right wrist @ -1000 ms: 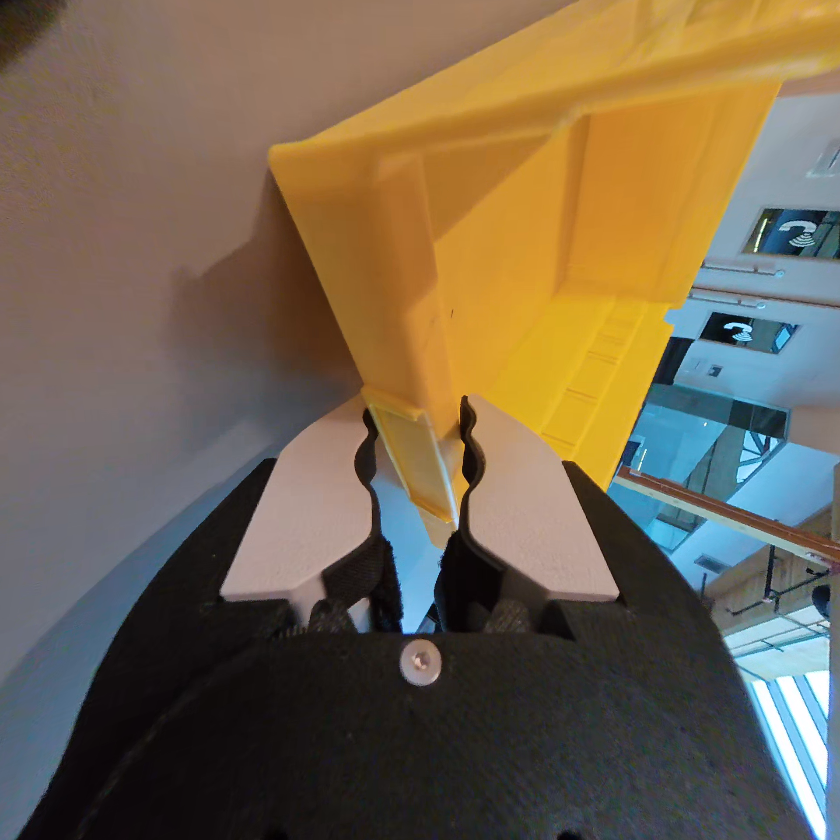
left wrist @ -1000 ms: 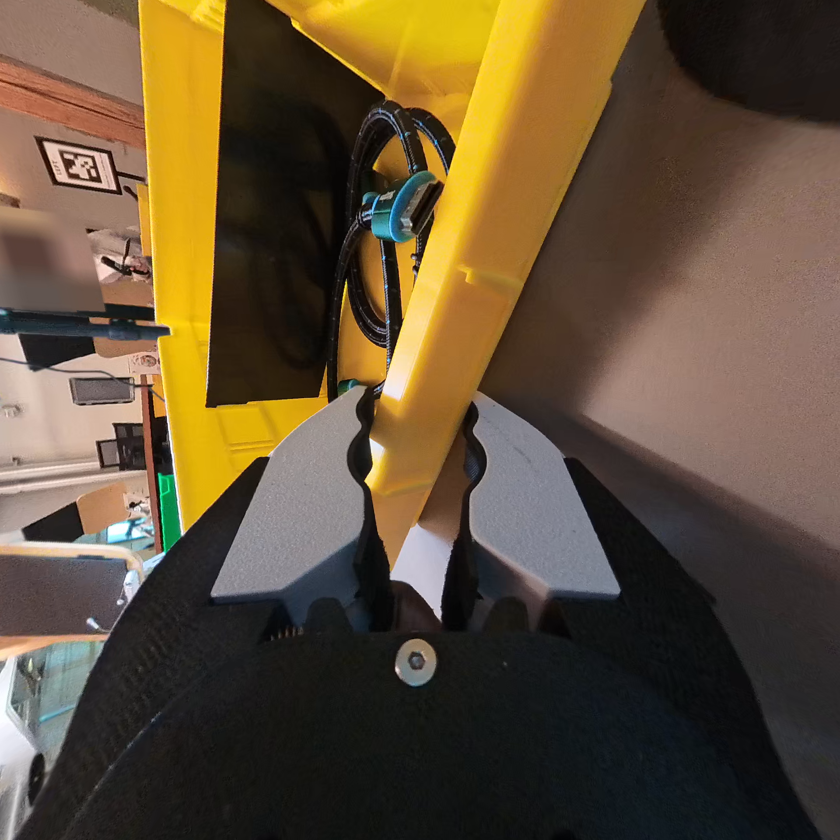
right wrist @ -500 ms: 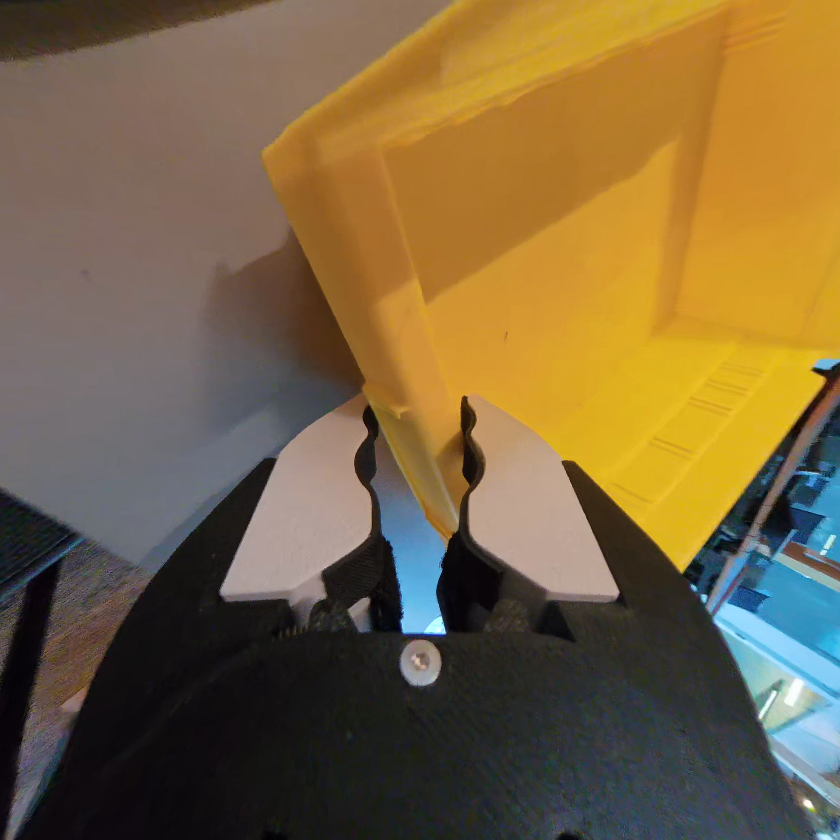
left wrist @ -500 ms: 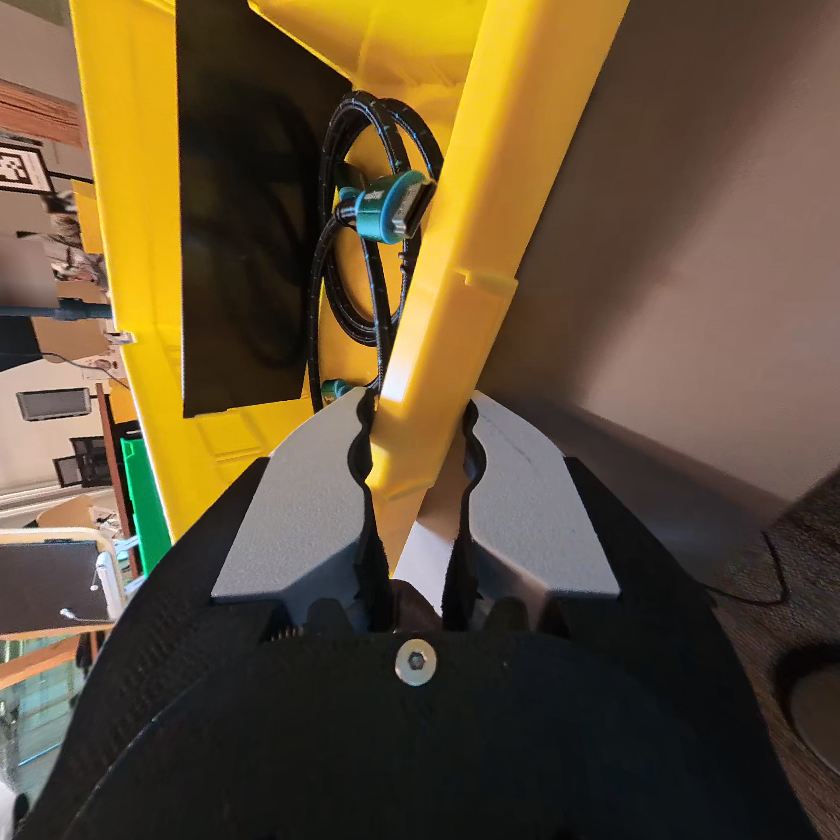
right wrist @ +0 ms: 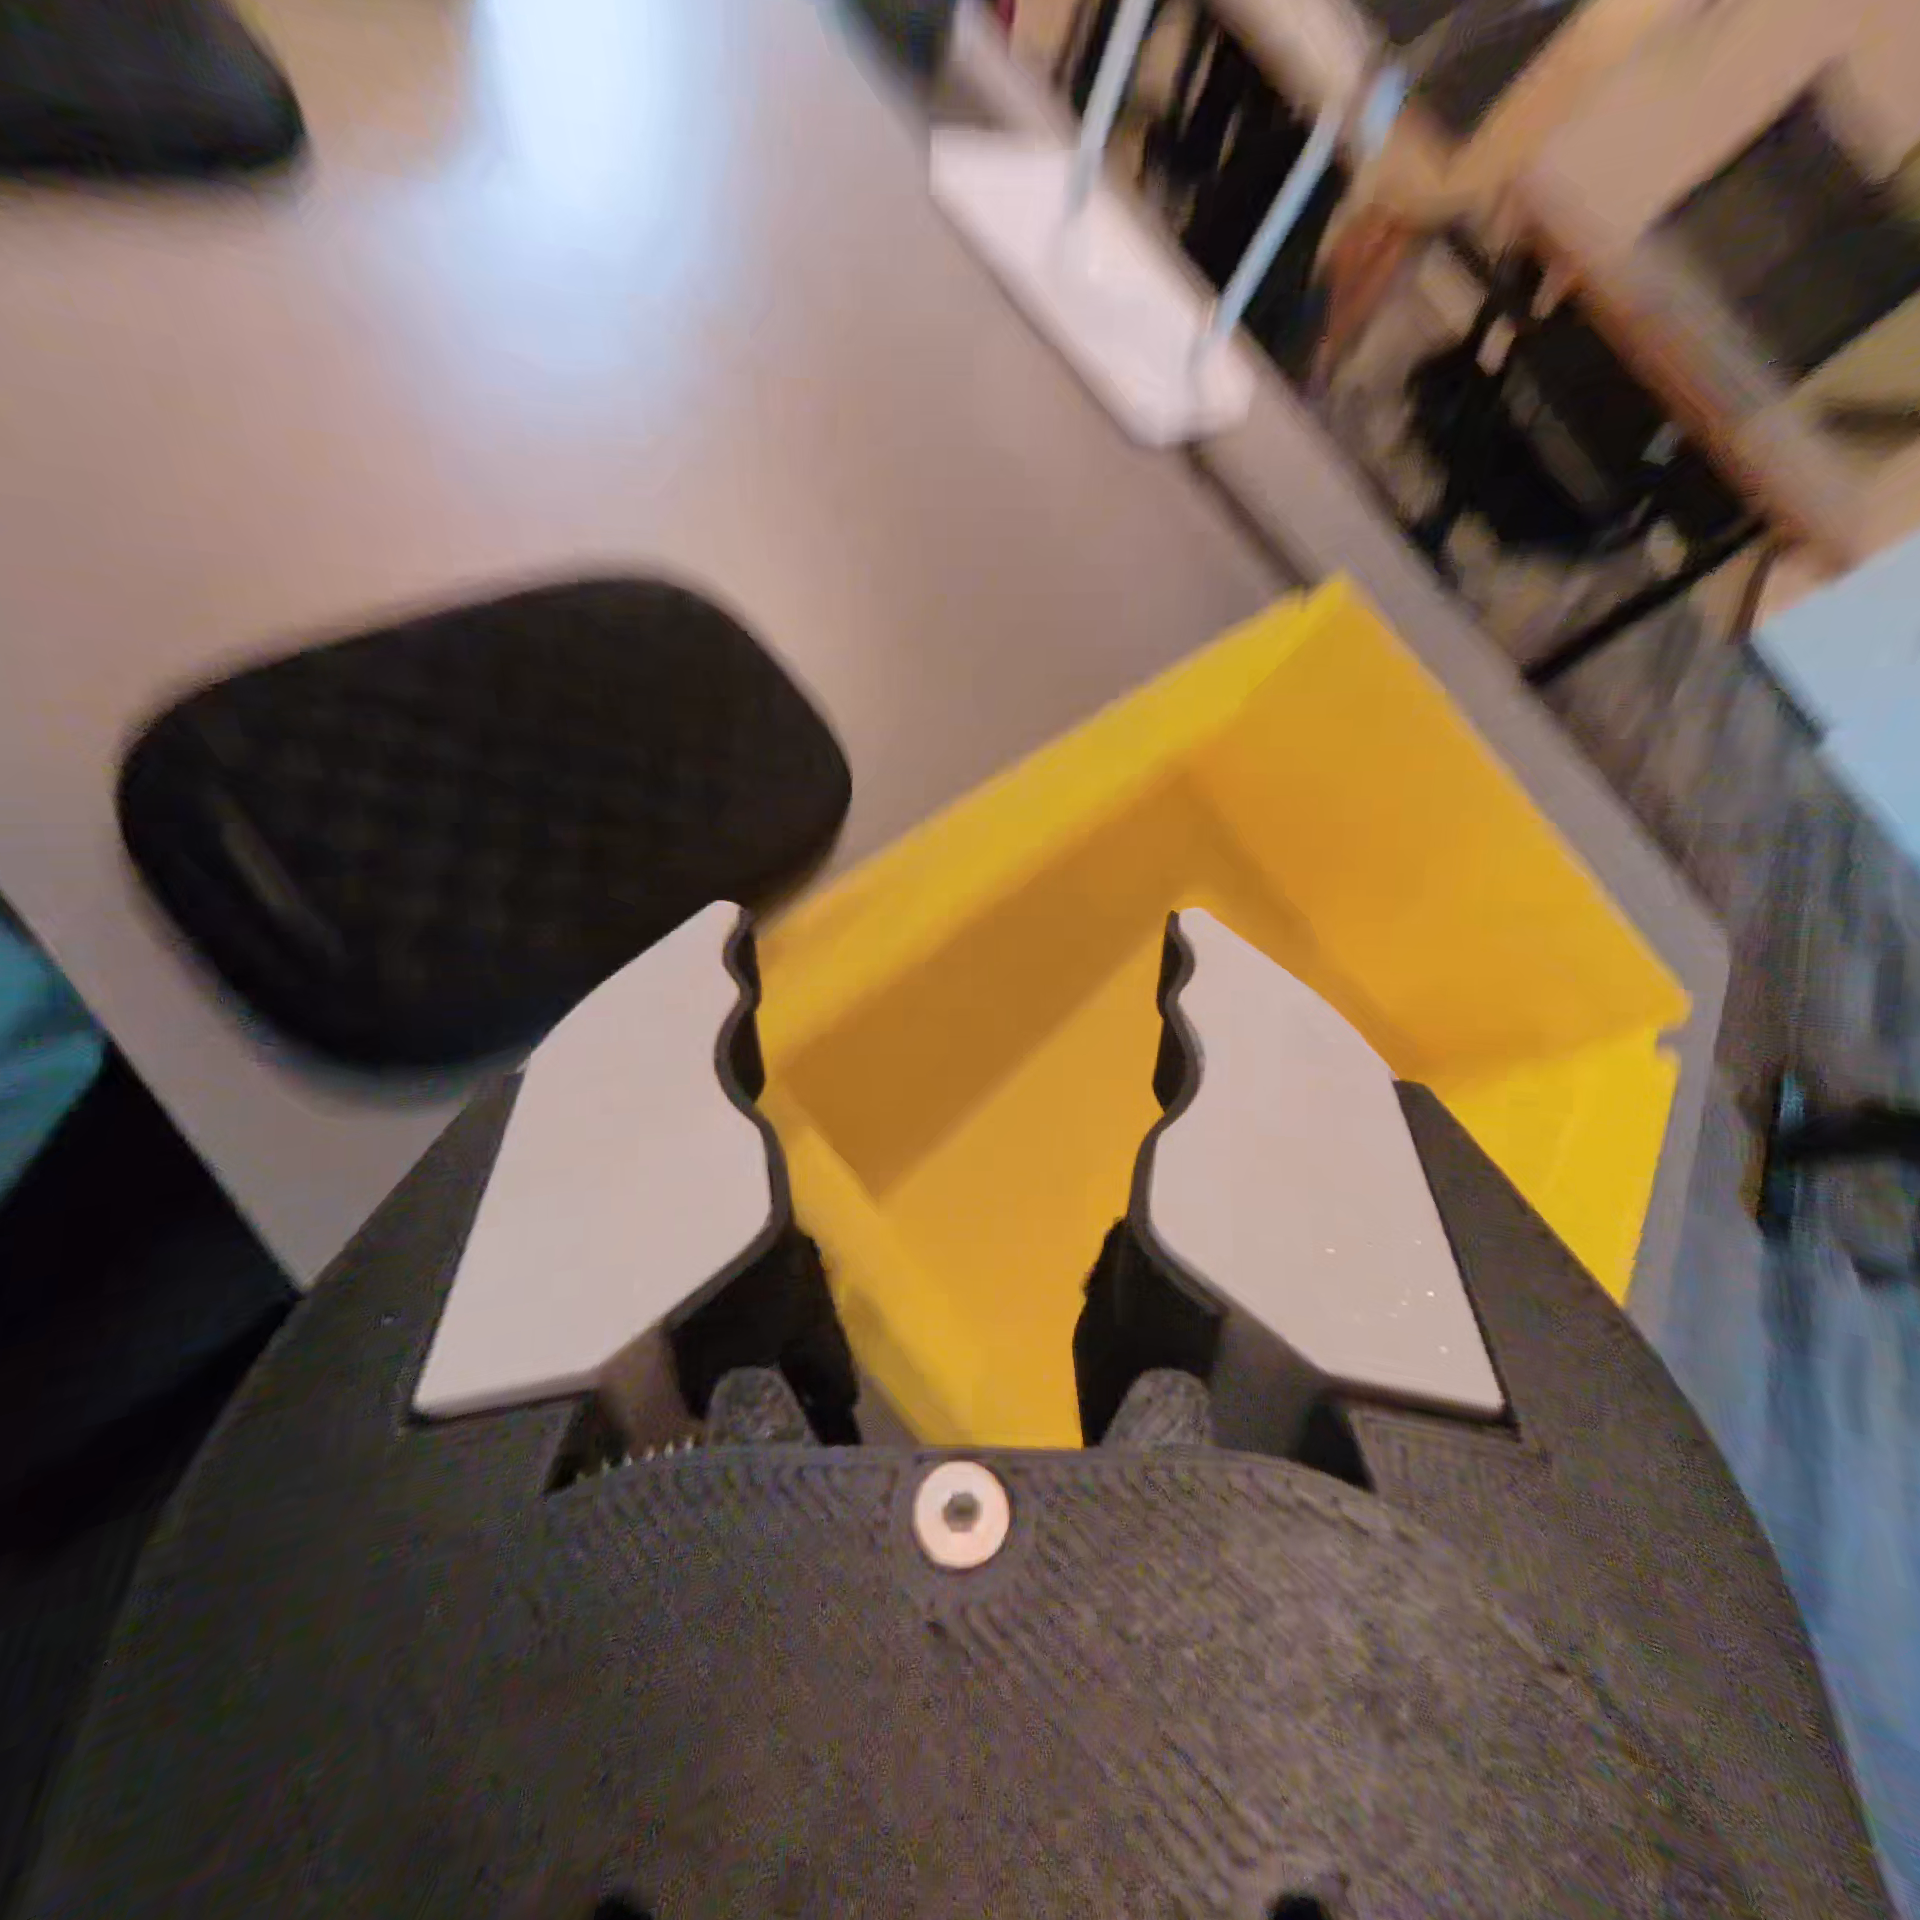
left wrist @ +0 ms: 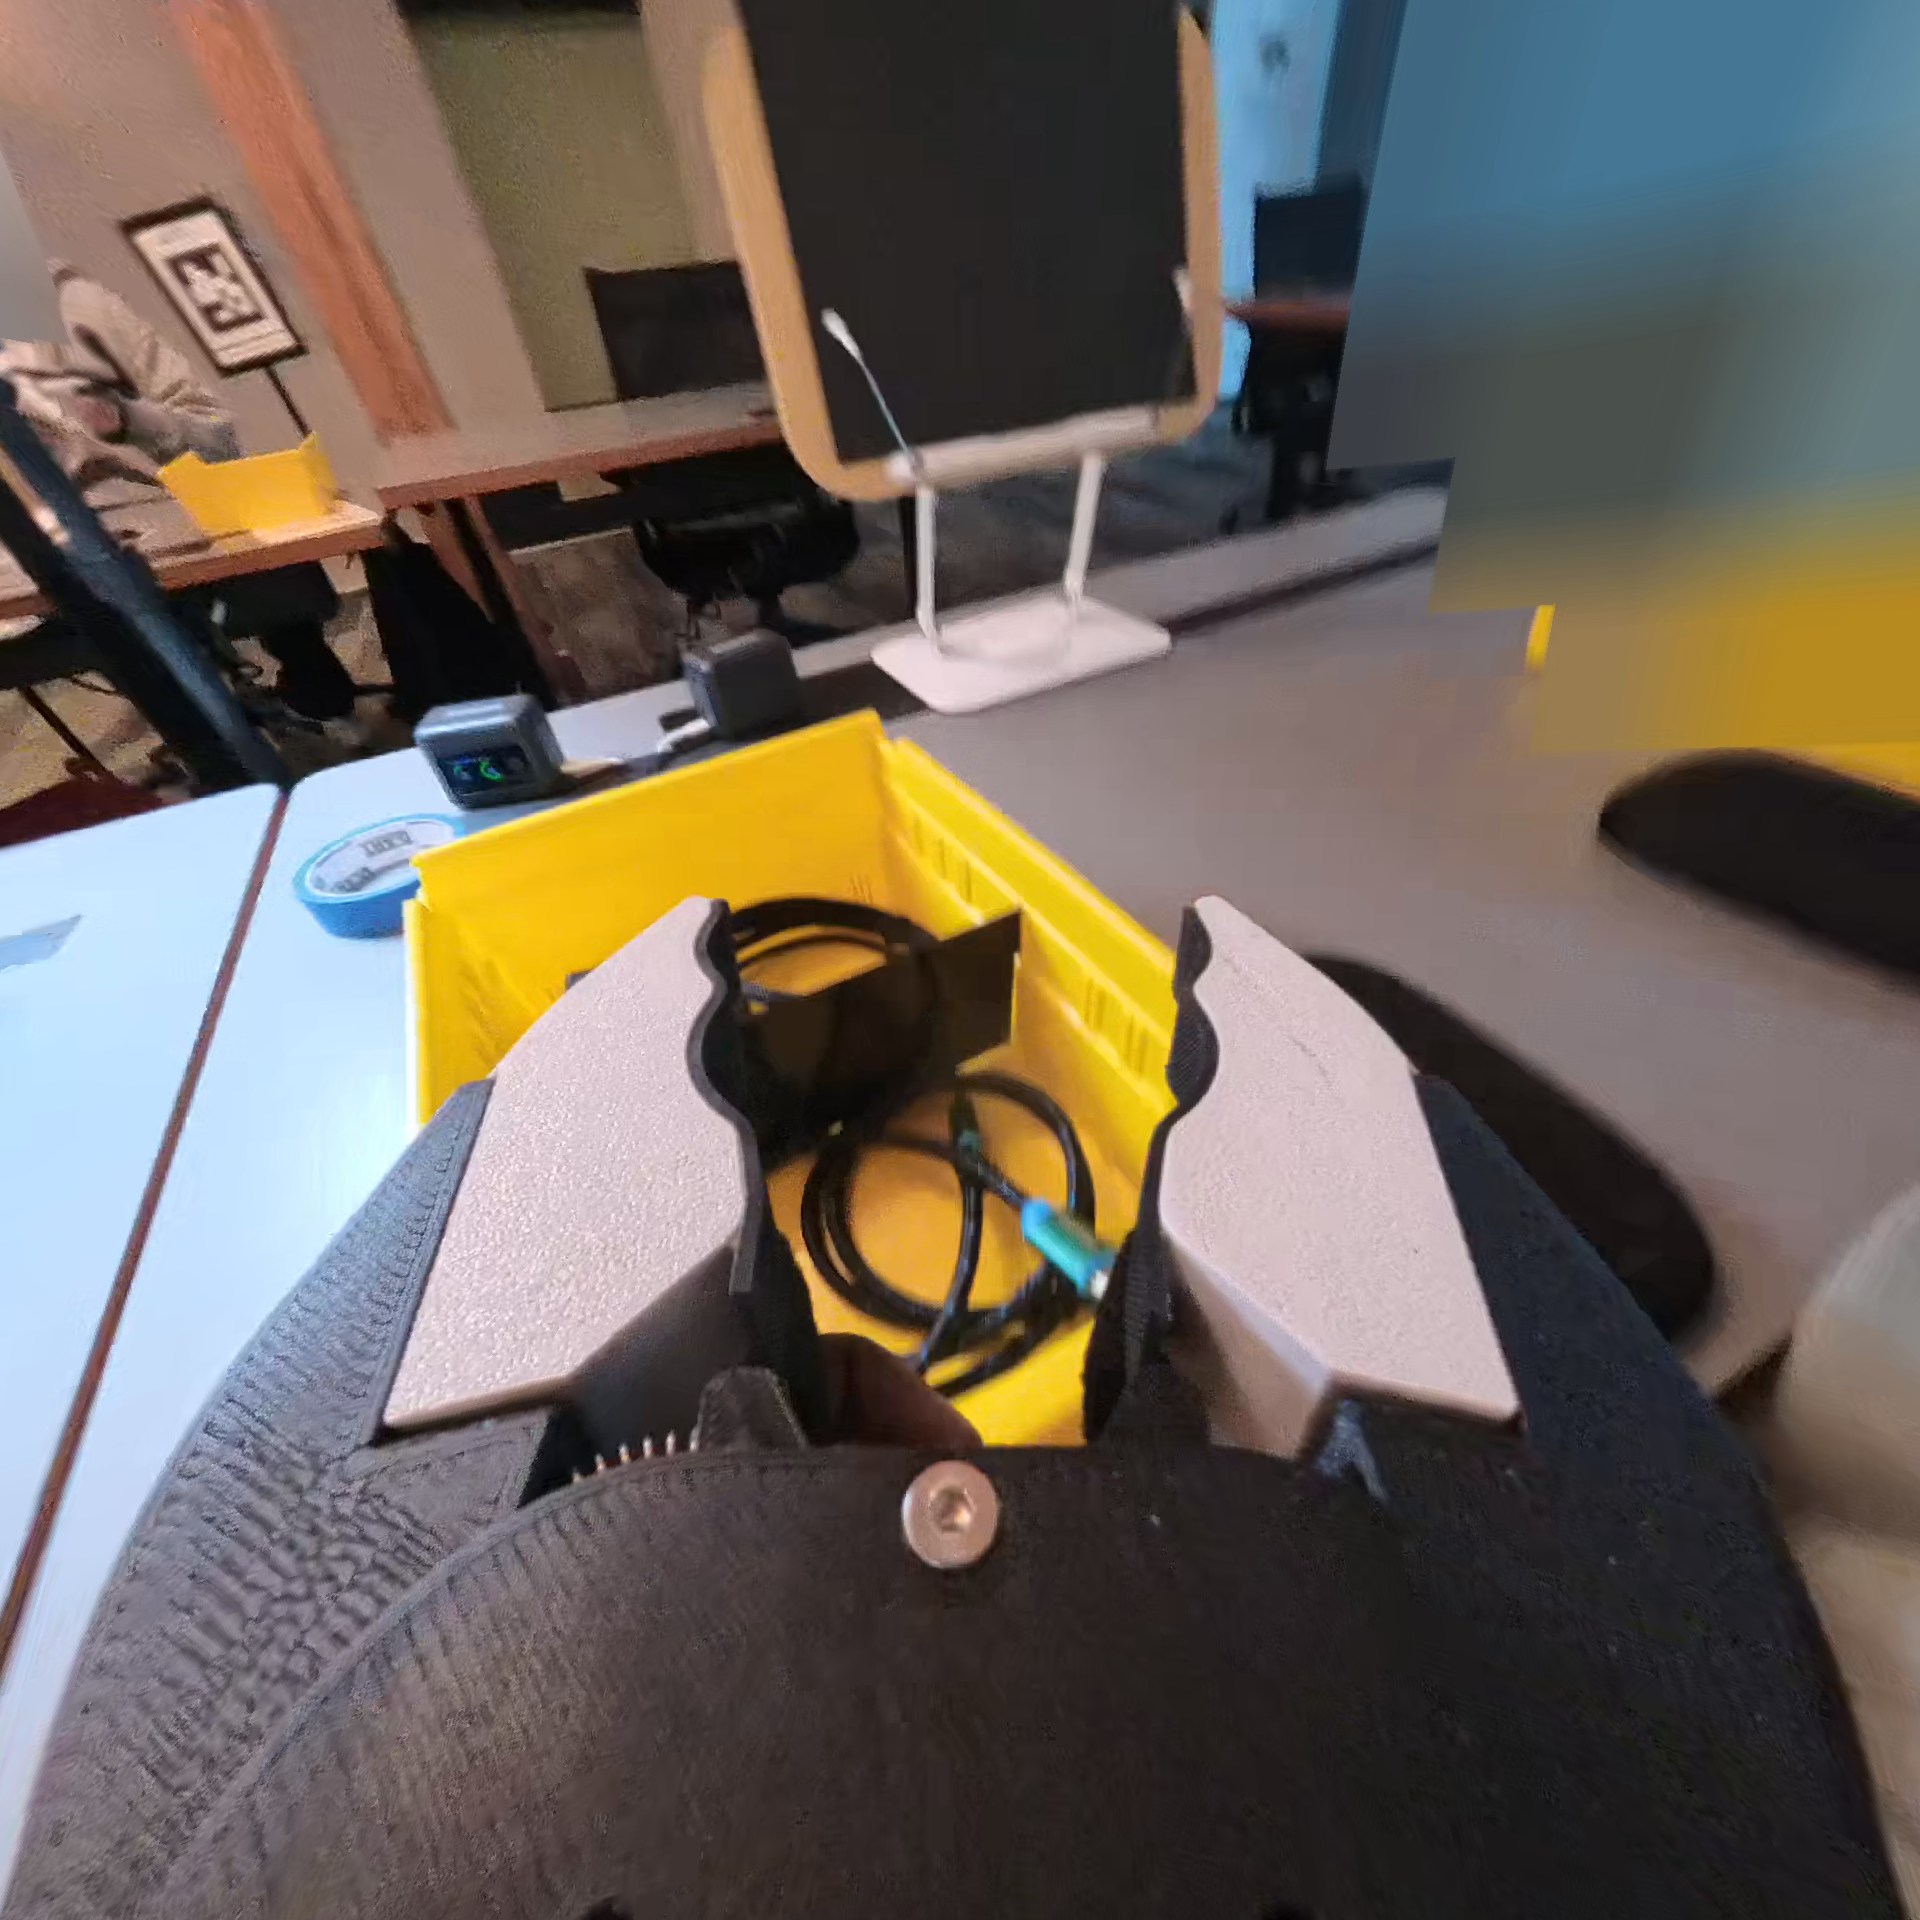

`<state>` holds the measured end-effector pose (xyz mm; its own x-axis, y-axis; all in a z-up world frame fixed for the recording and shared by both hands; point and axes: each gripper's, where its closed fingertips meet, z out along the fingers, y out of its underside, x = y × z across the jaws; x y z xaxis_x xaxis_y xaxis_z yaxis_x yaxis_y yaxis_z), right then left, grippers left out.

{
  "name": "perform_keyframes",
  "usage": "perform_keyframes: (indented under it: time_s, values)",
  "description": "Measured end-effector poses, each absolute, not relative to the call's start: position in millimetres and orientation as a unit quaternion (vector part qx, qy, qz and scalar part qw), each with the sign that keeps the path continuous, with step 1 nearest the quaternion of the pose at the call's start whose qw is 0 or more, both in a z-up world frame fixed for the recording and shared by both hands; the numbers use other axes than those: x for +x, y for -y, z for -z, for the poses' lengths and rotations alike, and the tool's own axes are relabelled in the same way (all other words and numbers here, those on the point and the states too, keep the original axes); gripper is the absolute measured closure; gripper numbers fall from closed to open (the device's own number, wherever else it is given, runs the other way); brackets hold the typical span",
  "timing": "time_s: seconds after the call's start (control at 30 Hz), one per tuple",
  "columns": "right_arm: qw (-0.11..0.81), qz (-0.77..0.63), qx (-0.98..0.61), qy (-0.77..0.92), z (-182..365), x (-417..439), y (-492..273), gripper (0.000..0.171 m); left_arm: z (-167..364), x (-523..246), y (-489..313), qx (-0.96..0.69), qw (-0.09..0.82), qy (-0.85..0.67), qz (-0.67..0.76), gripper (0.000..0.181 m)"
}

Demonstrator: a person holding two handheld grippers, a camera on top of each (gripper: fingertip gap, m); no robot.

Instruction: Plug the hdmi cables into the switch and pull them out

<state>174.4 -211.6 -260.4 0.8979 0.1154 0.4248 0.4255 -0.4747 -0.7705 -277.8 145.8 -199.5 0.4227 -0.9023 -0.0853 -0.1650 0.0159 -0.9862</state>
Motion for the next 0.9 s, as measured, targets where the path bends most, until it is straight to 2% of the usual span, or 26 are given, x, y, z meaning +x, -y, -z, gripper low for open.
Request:
perform_keyframes:
  time_s: [0.1,0.2,0.4,0.5,0.77,0.9]
  values:
    - [0.571,0.151,-0.786,0.184,227,153,189,0.084,175,-263,-172,-0.648,0.539,-0.369,0.392,0.104]
    - [0.598,0.135,-0.762,0.206,215,136,174,0.083,179,-238,-194,-0.682,0.453,-0.407,0.405,0.104]
    - [0.602,0.13,-0.751,0.238,217,120,160,0.085,249,-235,-295,-0.806,0.301,-0.475,0.187,0.105]
    - [0.606,0.14,-0.747,0.236,216,119,163,0.088,288,-236,-317,-0.834,0.231,-0.488,0.113,0.106]
    - [0.62,0.17,-0.727,0.242,204,116,170,0.102,330,-237,-332,-0.832,0.23,-0.505,-0.001,0.123]
    - [0.618,0.179,-0.723,0.25,203,118,164,0.105,337,-237,-334,-0.843,0.222,-0.49,0.003,0.128]
